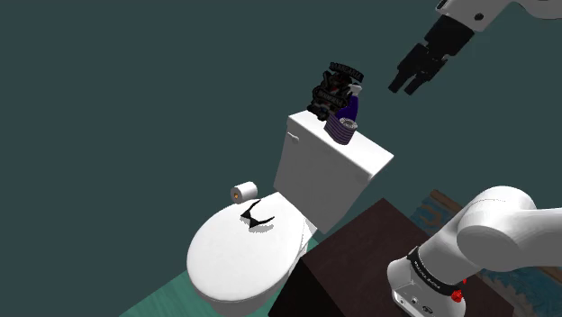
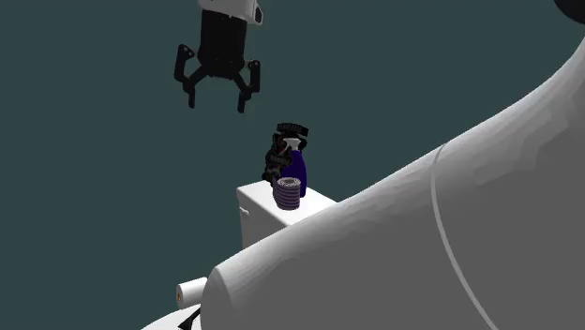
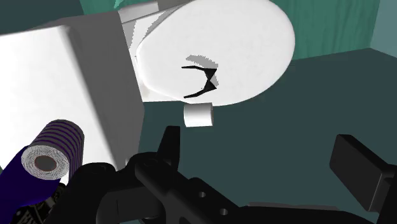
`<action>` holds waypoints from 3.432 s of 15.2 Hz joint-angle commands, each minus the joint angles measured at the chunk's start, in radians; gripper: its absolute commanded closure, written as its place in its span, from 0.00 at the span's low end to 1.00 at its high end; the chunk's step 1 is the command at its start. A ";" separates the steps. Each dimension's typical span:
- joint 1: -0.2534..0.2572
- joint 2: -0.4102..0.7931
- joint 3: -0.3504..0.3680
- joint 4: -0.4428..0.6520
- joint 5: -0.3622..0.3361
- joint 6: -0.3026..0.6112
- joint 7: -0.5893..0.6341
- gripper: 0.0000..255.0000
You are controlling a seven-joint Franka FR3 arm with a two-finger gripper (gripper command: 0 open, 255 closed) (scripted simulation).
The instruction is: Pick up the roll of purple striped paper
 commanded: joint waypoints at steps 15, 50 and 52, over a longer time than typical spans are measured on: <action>-0.023 0.393 -0.157 0.036 -0.077 0.295 -0.224 0.00; -0.150 1.332 -0.258 0.621 0.100 0.542 -0.590 1.00; -0.146 1.327 -0.258 0.618 0.099 0.539 -0.586 1.00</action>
